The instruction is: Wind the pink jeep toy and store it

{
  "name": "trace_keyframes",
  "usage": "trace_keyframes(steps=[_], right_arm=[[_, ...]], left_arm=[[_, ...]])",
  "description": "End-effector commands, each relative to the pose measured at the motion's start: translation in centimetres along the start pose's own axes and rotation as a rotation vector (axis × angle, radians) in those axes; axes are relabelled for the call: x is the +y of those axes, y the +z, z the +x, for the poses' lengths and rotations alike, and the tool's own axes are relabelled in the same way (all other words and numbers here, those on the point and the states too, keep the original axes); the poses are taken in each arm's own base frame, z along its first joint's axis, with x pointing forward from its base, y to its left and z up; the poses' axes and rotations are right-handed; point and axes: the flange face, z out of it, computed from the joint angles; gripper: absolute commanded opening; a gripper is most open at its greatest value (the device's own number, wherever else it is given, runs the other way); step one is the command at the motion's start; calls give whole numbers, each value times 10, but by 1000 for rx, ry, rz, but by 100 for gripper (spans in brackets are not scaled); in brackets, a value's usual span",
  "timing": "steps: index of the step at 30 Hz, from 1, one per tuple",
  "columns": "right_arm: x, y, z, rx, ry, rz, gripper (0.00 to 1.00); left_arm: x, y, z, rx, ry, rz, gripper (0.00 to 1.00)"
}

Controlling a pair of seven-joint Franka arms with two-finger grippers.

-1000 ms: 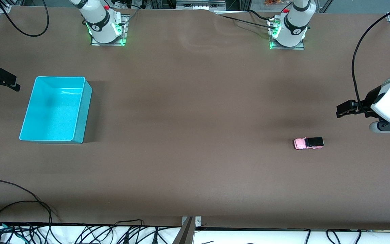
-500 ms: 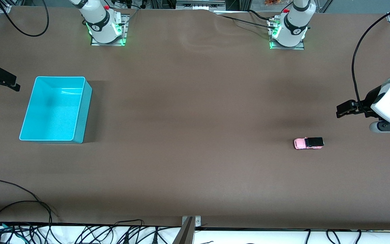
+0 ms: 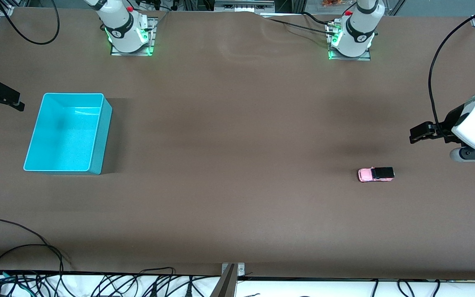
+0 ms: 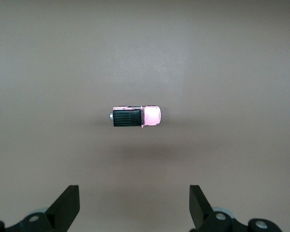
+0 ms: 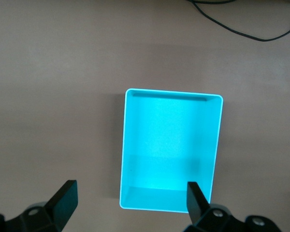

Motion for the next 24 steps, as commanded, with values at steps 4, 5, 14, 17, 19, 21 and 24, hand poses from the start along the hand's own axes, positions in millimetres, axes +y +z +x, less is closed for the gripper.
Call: trace_keyframes(steps=[4, 5, 14, 17, 19, 21, 24], right_arm=[[0, -6, 2, 9, -19, -9, 100], [0, -6, 2, 9, -19, -9, 100], [0, -6, 2, 9, -19, -9, 100], [0, -5, 1, 8, -19, -9, 100], [0, -6, 2, 9, -19, -9, 100], [0, -6, 2, 9, -19, -9, 100], [0, -5, 1, 8, -20, -9, 100]], left_arm=[[-1, -5, 0, 10, 20, 6, 100], [-1, -5, 0, 10, 20, 6, 100], [-1, -8, 0, 16, 20, 6, 100], [0, -8, 0, 14, 15, 6, 100], [0, -8, 0, 14, 13, 6, 100], [0, -8, 1, 16, 6, 8, 100], [-1, -7, 1, 14, 3, 10, 100]])
